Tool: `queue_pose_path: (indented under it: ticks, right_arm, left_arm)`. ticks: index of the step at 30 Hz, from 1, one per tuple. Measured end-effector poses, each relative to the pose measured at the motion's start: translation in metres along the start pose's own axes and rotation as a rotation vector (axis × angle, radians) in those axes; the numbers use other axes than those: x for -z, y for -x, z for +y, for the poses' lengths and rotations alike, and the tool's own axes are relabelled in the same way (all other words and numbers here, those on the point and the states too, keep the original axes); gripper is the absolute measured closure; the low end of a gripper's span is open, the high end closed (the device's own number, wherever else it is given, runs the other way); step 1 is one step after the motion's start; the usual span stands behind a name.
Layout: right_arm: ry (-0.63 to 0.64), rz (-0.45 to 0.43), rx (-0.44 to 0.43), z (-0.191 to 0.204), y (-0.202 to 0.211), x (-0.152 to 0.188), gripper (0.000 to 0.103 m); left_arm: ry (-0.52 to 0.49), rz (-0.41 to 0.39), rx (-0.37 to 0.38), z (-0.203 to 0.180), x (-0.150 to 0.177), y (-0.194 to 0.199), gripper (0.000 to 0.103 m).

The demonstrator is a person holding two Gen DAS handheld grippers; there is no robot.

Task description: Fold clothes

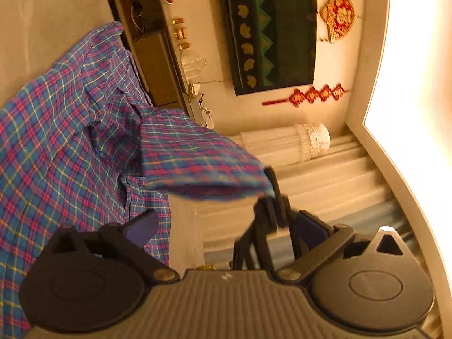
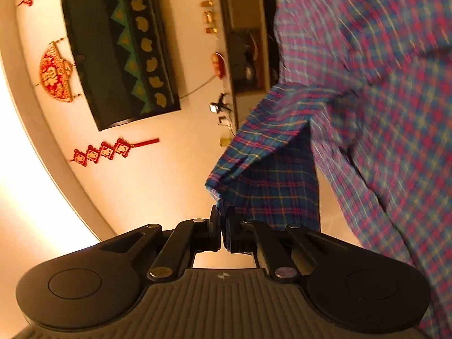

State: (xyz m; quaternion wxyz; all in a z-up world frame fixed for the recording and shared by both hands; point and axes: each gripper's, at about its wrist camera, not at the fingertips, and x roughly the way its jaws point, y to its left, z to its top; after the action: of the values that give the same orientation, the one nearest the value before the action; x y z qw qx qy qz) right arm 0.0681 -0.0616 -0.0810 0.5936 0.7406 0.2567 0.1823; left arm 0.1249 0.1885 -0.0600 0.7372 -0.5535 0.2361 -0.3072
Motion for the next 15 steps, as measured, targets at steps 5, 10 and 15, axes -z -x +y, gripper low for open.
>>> queue_pose_path:
  ticks: [5, 10, 15]
  right_arm:
    - [0.009, 0.028, 0.095, -0.019, 0.009, 0.011, 0.101]
    - [0.124, 0.065, 0.2, -0.029, 0.018, 0.017, 0.101]
    - [0.313, 0.172, 0.335, -0.036, 0.009, 0.03, 0.098]
  left_arm:
    - [0.008, -0.045, 0.008, 0.004, -0.007, -0.001, 0.04]
    - [-0.152, -0.08, -0.076, -0.021, -0.012, 0.015, 0.102]
    - [-0.345, -0.101, -0.284, -0.049, 0.002, 0.06, 0.102]
